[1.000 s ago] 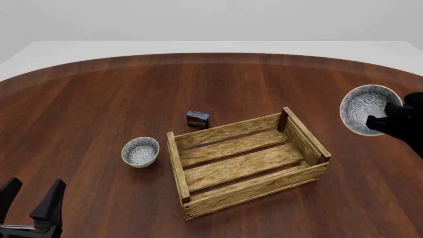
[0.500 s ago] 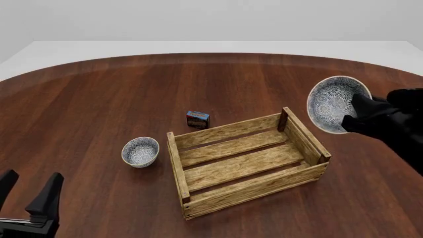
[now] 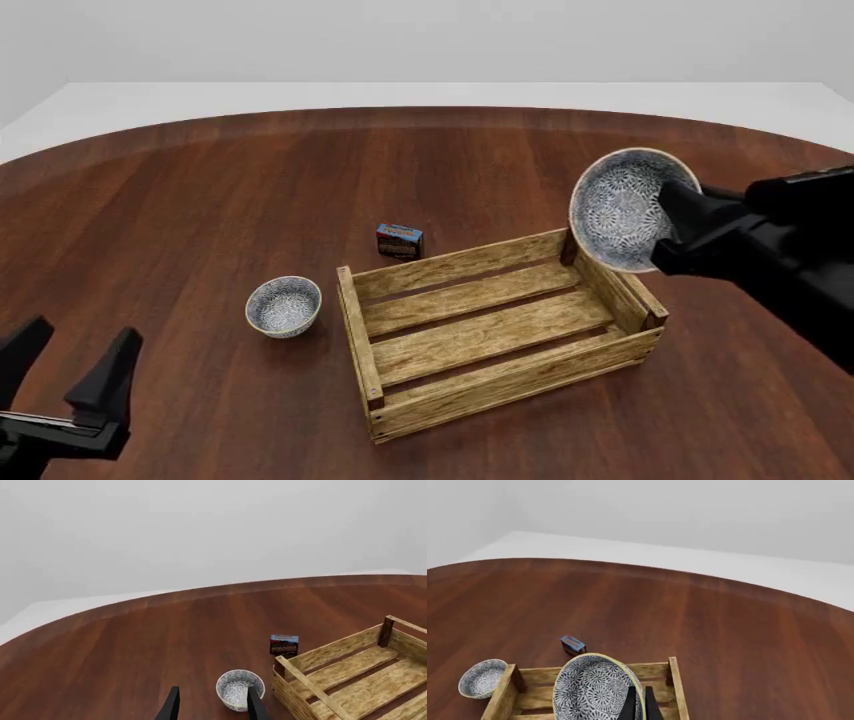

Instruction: Stack the right bowl on the left bowl and place them in the tray.

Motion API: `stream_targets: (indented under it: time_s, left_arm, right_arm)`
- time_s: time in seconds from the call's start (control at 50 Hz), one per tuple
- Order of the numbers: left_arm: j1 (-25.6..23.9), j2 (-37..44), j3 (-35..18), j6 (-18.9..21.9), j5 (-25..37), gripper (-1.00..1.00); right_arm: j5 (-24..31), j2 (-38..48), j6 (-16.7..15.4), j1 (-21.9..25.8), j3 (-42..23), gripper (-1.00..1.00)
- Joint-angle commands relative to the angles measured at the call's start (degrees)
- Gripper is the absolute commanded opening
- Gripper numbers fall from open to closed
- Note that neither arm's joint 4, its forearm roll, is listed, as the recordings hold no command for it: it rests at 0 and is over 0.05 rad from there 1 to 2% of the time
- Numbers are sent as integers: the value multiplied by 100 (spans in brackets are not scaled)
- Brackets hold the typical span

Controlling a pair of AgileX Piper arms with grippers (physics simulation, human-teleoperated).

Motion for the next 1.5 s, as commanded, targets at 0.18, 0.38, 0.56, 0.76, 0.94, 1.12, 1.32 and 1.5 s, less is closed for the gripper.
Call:
stream_targets:
  time_s: [0.18,0.38,0.56,0.76,0.94,1.12,1.32,1.5]
  left_arm:
    - [-539,754,-304,139,-420,100]
    - [-1372,1725,-724,212,-917,100]
    - [-1986,2536,-1210,-82,-1226,100]
    - [-2533,3022,-1871,155,-1074,100]
    - [-3208,3599,-2305,184,-1198,100]
    - [-3644,4084,-2700,112,-1253,100]
    - [-4014,4531,-3026,13,-1340,100]
    - [-4175,4844,-3244,-83,-1398,100]
  right_arm:
    - [-124,19,-126,200,-12,-100]
    - [-168,35,-180,217,25,-100]
    - [-297,161,-253,188,50,-100]
    - [-383,184,-345,207,119,-100]
    - [-412,183,-405,212,142,-100]
    - [-427,183,-428,206,154,-100]
    - [-434,167,-446,198,164,-100]
    - [-416,127,-479,240,190,-100]
